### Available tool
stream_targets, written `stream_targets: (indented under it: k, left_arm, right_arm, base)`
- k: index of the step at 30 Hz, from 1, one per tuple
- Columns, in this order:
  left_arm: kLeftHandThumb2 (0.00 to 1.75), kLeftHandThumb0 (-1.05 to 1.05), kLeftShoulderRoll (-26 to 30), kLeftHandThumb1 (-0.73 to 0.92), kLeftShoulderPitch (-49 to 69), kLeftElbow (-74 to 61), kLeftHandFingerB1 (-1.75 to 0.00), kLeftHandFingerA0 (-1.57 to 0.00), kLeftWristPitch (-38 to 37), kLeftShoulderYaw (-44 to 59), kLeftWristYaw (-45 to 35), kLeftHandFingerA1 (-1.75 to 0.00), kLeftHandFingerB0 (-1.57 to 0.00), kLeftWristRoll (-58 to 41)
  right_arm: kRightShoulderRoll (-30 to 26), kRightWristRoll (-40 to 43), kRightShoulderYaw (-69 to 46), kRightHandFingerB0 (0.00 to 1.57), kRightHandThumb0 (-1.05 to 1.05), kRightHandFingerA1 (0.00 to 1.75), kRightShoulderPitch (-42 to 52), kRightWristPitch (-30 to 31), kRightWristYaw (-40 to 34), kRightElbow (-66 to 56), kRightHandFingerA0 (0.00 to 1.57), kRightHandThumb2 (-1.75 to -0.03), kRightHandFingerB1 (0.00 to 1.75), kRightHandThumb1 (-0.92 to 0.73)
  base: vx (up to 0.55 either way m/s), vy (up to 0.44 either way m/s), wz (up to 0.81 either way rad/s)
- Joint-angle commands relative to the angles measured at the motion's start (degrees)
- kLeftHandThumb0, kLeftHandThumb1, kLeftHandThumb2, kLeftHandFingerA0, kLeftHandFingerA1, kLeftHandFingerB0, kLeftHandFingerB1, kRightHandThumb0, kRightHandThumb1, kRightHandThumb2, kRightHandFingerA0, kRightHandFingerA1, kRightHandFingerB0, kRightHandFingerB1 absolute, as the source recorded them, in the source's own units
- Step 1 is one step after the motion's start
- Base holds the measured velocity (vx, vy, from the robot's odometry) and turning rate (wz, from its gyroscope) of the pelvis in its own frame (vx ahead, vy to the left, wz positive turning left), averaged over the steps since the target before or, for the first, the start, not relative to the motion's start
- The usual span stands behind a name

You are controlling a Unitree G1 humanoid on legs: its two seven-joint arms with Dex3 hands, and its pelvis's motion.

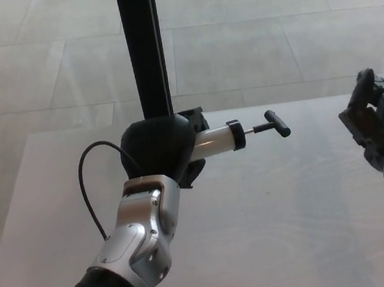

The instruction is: The robot uses its left hand to lift the air pump kept on the middle of the desk and use the right hand to compress the handle

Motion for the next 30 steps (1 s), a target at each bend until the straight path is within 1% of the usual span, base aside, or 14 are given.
stream_targets:
  k: [1, 6, 12, 13, 14, 16, 17, 21, 22, 23, 24, 27, 29, 30]
  left_arm:
    - [0.87, -0.19, 1.25, 0.7, 0.45, -1.38, -1.28, -0.87, -0.41, 1.0, 0.69, -1.7, -0.76, 0.44]
    - [0.76, -0.23, 0.96, 0.72, 0.43, -1.62, -0.94, -0.9, -0.52, 0.96, 0.53, -1.62, -0.82, 0.64]
    - [0.86, -0.22, -1.13, 0.62, 0.45, -1.37, -1.05, -1.02, -1.43, 2.05, 1.74, -1.62, -0.84, -0.78]
    - [0.75, -0.17, -2.09, 0.69, 0.23, -2.01, -0.97, -0.88, -0.52, 2.51, 0.76, -1.64, -0.81, -1.42]
    - [0.75, -0.16, -2.75, 0.69, 0.12, -2.33, -0.74, -0.89, 0.1, 2.88, 0.35, -1.62, -0.77, -1.73]
    - [0.83, -0.16, -4.0, 0.61, -0.23, -3.18, -0.74, -0.89, 1.78, 2.9, -0.5, -1.56, -0.78, -1.18]
    - [0.88, -0.14, -4.72, 0.56, 0.1, -3.21, -1.1, -0.9, 1.4, 3.02, 0.41, -1.62, -0.8, -1.29]
    - [0.84, -0.13, -5.56, 0.58, 0.58, -3.88, -1.1, -0.9, 1.97, 2.99, 0.31, -1.64, -0.81, -0.89]
    - [0.84, -0.15, -6.57, 0.6, 1.35, -4.42, -0.81, -0.87, 1.9, 3.12, 0.6, -1.64, -0.8, -1.45]
    - [0.87, -0.14, -6.88, 0.61, 1.79, -4.07, -1.09, -0.85, 1.61, 2.96, 1.27, -1.69, -0.73, -1.3]
    - [0.72, -0.16, -7.47, 0.67, 2.34, -4.17, -0.77, -0.89, 2.1, 2.94, 0.86, -1.62, -0.79, -1.5]
    - [0.78, -0.16, -8.0, 0.66, 3.43, -4.6, -1.23, -0.82, 2.08, 2.89, 0.73, -1.74, -0.73, -1.45]
    - [0.79, -0.15, -8.22, 0.63, 4.36, -5.73, -1.11, -0.83, 2.4, 2.71, 0.51, -1.7, -0.75, -1.28]
    - [0.76, -0.15, -8.19, 0.63, 4.43, -5.53, -1.24, -0.81, 2.14, 2.43, 0.99, -1.73, -0.73, -0.91]
  right_arm:
    - [-2.24, -0.68, -0.4, 0.0, -1.05, 0.0, -0.05, 4.36, -2.9, 0.57, 0.0, -0.88, 0.0, -0.92]
    - [-3.69, 0.19, 0.64, 0.0, -1.05, 0.0, -0.1, 5.04, -0.83, 1.78, 0.0, -0.85, 0.0, -0.92]
    - [-4.41, -0.14, 3.58, 0.0, -1.0, 0.0, -1.97, -0.21, 1.76, 5.08, 0.0, -0.93, 0.0, -0.92]
    - [-3.09, 1.68, 2.4, 0.0, -1.04, 0.0, -2.91, -0.01, 1.5, 5.64, 0.0, -0.9, 0.0, -0.92]
    - [-2.2, 2.94, 1.53, 0.0, -1.04, 0.0, -2.99, -0.51, 1.65, 5.69, 0.0, -0.88, 0.0, -0.92]
    - [-0.95, 2.9, 1.57, 0.0, -1.02, 0.0, -3.21, -2.23, 1.32, 6.71, 0.0, -0.91, 0.0, -0.92]
    - [-0.69, 2.69, 1.75, 0.0, -1.02, 0.0, -3.04, -2.69, 1.2, 6.96, 0.0, -0.91, 0.0, -0.92]
    - [0.03, 2.73, 1.78, 0.0, -1.03, 0.0, -3.15, -3.44, 0.67, 7.54, 0.0, -0.95, 0.0, -0.92]
    - [0.46, 3.53, 1.55, 0.0, -1.01, 0.0, -3.2, -4.34, 1.63, 8.13, 0.0, -0.91, 0.0, -0.92]
    - [0.4, 3.29, 1.78, 0.0, -1.0, 0.0, -3.67, -3.62, 1.29, 8.31, 0.0, -0.92, 0.0, -0.92]
    - [0.73, 3.65, 1.47, 0.0, -1.02, 0.0, -4.16, -4.17, 1.19, 8.98, 0.0, -0.92, 0.0, -0.92]
    - [1.35, 3.95, 1.22, 0.0, -1.03, 0.0, -4.55, -6.07, 0.97, 9.91, 0.0, -0.95, 0.0, -0.92]
    - [1.76, 4.52, 0.59, 0.0, -1.04, 0.0, -5.28, -6.05, 0.26, 10.74, 0.0, -0.9, 0.0, -0.92]
    - [1.62, 4.3, 0.66, 0.0, -1.05, 0.0, -5.55, -6.46, 0.26, 11.38, 0.0, -0.9, 0.0, -0.92]
  base:
    - [0.0, 0.0, 0.0]
    - [0.0, 0.0, 0.0]
    - [0.0, 0.0, 0.0]
    - [0.0, 0.0, 0.0]
    - [0.0, 0.0, 0.0]
    - [0.0, 0.0, 0.0]
    - [0.0, 0.0, 0.0]
    - [0.0, 0.0, 0.0]
    - [0.0, 0.0, 0.0]
    - [0.0, 0.0, 0.0]
    - [0.0, 0.0, 0.0]
    - [0.0, 0.0, 0.0]
    - [0.0, 0.0, 0.0]
    - [0.0, 0.0, 0.0]
